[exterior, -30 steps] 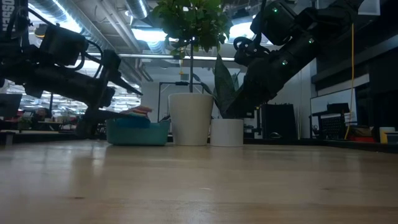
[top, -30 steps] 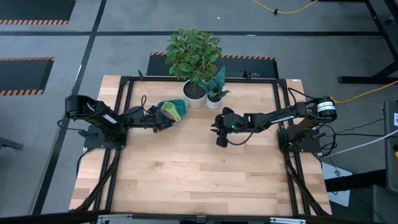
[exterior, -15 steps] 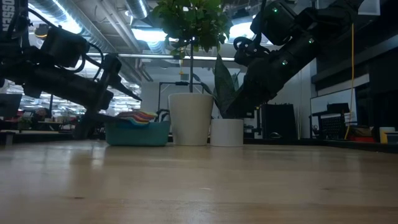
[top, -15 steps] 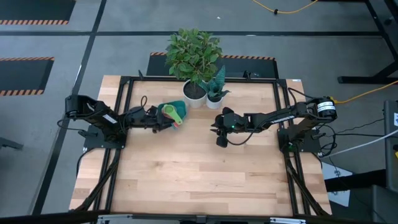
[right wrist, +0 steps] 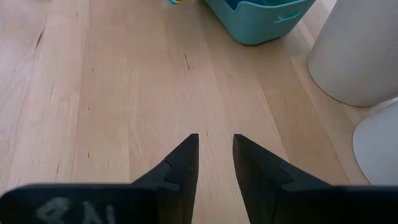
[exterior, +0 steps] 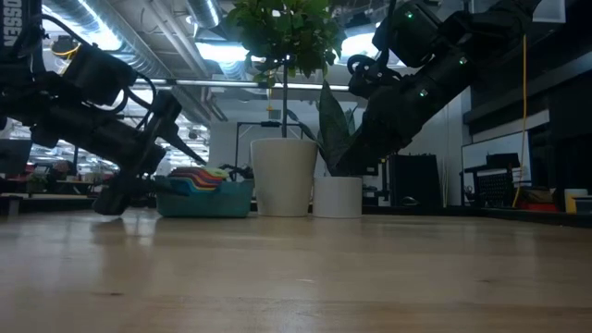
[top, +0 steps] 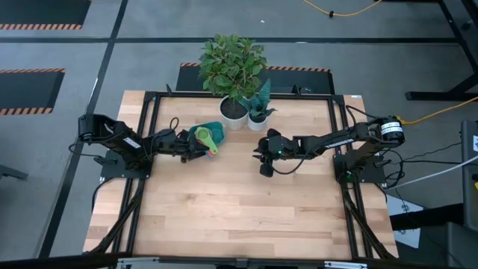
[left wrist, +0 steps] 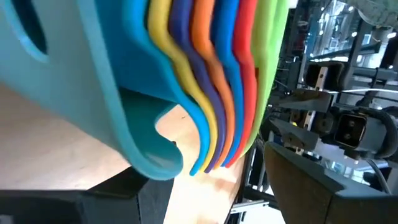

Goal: Nest measuring cups in basket
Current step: Put the stacked measuring cup into the blue bin

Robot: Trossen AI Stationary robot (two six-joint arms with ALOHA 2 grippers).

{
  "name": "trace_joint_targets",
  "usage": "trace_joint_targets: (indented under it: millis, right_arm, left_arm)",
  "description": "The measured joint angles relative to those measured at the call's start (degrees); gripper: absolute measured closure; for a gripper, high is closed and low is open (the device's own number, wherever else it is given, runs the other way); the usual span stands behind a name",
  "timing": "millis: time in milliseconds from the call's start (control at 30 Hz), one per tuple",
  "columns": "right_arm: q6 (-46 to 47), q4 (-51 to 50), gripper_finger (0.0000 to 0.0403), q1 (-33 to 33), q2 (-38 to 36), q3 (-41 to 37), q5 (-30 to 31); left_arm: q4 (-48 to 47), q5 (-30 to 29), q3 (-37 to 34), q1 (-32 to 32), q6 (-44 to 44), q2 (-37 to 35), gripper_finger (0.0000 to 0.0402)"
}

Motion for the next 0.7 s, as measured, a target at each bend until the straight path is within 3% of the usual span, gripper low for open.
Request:
trace_joint_targets:
  millis: [700]
  right_arm:
    - [0.0, 0.0, 0.0299, 0.0, 0.0, 0.0, 0.0]
  left_arm:
    - [-0.8, -13.7, 0.7, 6.4, 1.9, 0.0, 0.0166]
